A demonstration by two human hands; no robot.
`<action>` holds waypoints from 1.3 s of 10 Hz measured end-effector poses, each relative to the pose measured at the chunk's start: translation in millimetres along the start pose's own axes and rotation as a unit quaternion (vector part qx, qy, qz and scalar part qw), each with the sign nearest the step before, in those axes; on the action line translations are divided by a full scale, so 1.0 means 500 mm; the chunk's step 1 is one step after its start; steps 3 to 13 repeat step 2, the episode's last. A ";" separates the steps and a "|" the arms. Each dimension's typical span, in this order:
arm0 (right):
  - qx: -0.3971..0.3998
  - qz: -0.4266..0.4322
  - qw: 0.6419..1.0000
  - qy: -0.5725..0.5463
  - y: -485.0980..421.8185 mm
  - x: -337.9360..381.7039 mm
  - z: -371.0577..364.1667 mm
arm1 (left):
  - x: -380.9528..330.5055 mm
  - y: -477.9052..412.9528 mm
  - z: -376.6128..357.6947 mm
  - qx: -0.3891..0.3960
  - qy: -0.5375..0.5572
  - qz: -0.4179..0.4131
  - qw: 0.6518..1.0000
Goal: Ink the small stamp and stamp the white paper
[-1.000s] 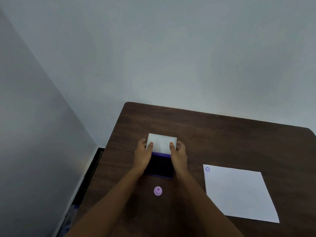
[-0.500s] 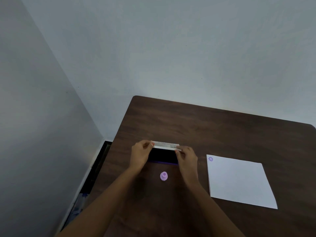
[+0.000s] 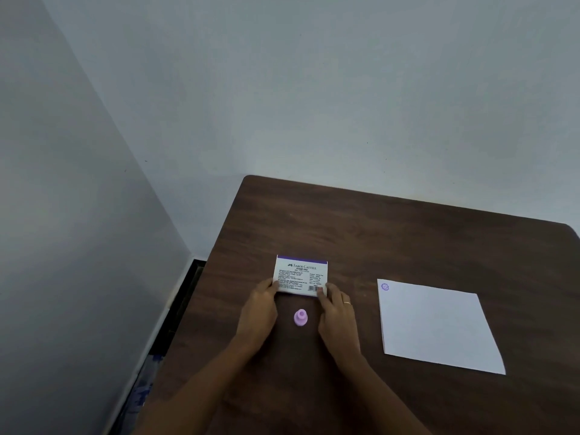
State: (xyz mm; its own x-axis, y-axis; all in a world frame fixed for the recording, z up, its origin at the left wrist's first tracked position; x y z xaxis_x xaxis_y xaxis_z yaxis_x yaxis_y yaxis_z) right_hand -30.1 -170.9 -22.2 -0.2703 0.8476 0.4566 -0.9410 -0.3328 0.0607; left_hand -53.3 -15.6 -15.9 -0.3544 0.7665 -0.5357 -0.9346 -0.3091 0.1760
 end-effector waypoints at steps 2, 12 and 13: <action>-0.071 -0.025 0.996 -0.044 -0.030 -0.009 0.034 | -0.039 -0.023 0.007 -0.049 -0.111 -0.092 0.988; -0.071 -0.025 0.996 -0.044 -0.030 -0.009 0.034 | -0.039 -0.023 0.007 -0.049 -0.111 -0.092 0.988; -0.071 -0.025 0.996 -0.044 -0.030 -0.009 0.034 | -0.039 -0.023 0.007 -0.049 -0.111 -0.092 0.988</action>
Point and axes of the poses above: each hand's wrist, its own y-axis away from the middle knuckle, its own z-axis out of the back of the hand, x = y × z, the point moved 1 cm from there along -y, towards the middle knuckle, and after that the axes turned 2 degrees about z, right-handed, at the moved point
